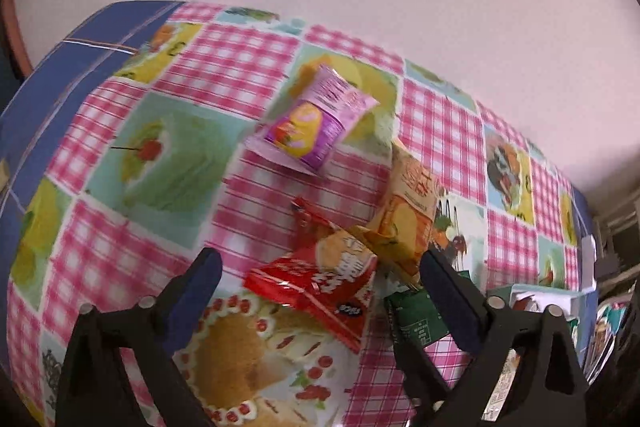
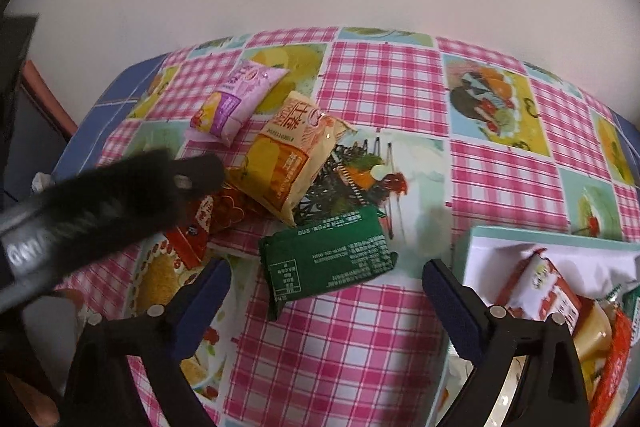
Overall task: Organize snacks
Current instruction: 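Move both grippers back over the remaining snacks, then grasp the red nice chip bag with left gripper while right grasps the green packet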
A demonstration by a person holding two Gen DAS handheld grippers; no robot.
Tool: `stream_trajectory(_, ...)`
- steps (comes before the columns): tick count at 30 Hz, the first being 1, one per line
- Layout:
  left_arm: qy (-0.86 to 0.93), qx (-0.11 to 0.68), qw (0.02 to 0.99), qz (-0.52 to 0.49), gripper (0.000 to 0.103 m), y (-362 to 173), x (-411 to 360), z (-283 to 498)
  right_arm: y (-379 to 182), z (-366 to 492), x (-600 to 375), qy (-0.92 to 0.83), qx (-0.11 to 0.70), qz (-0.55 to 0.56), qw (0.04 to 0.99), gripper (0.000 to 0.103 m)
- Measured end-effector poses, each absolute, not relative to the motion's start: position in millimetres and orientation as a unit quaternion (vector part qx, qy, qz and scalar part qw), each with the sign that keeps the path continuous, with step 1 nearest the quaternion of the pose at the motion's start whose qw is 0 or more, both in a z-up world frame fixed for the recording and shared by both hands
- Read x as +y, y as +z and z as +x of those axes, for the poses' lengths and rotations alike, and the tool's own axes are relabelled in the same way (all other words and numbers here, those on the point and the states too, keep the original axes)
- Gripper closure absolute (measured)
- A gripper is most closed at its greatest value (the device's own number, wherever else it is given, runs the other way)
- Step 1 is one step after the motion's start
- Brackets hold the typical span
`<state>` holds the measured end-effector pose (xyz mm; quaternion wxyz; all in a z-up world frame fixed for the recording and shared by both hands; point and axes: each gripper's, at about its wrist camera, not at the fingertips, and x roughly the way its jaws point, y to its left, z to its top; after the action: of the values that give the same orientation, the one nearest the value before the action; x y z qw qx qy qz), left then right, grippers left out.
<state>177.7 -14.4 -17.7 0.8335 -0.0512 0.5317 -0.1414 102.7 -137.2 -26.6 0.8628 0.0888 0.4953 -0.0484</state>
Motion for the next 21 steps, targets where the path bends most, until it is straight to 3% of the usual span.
stream_trajectory(2,-0.139,0.539,0.83,-0.041,0.02,-23.7,-18.9,179.0,-29.4,105.4,-137.6,-0.048,0.497,0.089,0.862,0.006)
stream_trajectory(6,-0.136,0.548,0.824,-0.043,0.022,-32.6,-18.7,180.7,-34.7,109.9,-136.1,-0.047,0.5,0.088,0.86,0.006)
stream_trajectory(10,-0.137,0.56,0.815,-0.054,0.04,-41.3,-15.4,183.4,-41.8,115.2,-133.8,-0.045,0.506,0.086,0.857,0.01)
stream_trajectory(21,-0.138,0.564,0.812,-0.066,0.044,-44.1,-12.3,182.9,-47.6,114.8,-133.7,-0.051,0.512,0.075,0.854,0.029)
